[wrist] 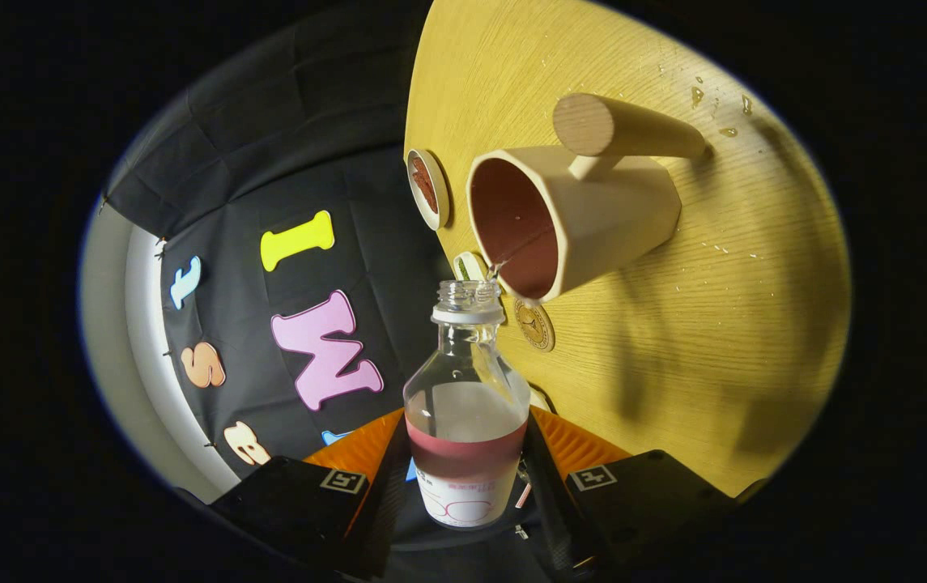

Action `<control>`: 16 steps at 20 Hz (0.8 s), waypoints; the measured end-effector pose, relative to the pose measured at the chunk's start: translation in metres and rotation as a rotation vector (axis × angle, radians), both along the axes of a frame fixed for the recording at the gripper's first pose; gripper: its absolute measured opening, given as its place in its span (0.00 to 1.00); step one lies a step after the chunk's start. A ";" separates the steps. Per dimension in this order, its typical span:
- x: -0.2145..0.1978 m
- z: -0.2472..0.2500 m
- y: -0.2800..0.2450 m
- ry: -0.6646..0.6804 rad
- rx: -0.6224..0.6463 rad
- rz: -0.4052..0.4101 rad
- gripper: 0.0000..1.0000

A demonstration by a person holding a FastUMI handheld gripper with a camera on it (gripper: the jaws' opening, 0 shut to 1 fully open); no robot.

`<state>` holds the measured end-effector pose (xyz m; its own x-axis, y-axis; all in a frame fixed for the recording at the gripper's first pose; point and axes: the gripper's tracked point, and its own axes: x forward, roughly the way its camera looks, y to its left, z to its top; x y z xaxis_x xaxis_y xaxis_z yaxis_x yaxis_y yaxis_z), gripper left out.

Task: Take the bottle from table, then pour the juice into the cup, finally place the bottle on the coaster

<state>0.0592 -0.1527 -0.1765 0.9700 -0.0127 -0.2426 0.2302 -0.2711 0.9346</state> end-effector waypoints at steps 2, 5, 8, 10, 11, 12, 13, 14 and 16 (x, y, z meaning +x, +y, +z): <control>0.001 0.001 -0.001 -0.006 0.013 -0.006 0.76; 0.001 0.001 -0.001 -0.009 0.029 -0.012 0.76; 0.002 0.002 -0.002 -0.014 0.045 -0.016 0.76; 0.003 0.002 -0.002 -0.015 0.053 -0.019 0.76; 0.004 0.003 -0.002 -0.016 0.058 -0.020 0.76; 0.003 0.003 -0.002 -0.017 0.062 -0.021 0.75; 0.004 0.004 -0.002 -0.019 0.066 -0.022 0.76; 0.004 0.005 -0.002 -0.021 0.069 -0.021 0.75; 0.006 0.007 -0.001 -0.025 0.075 -0.017 0.76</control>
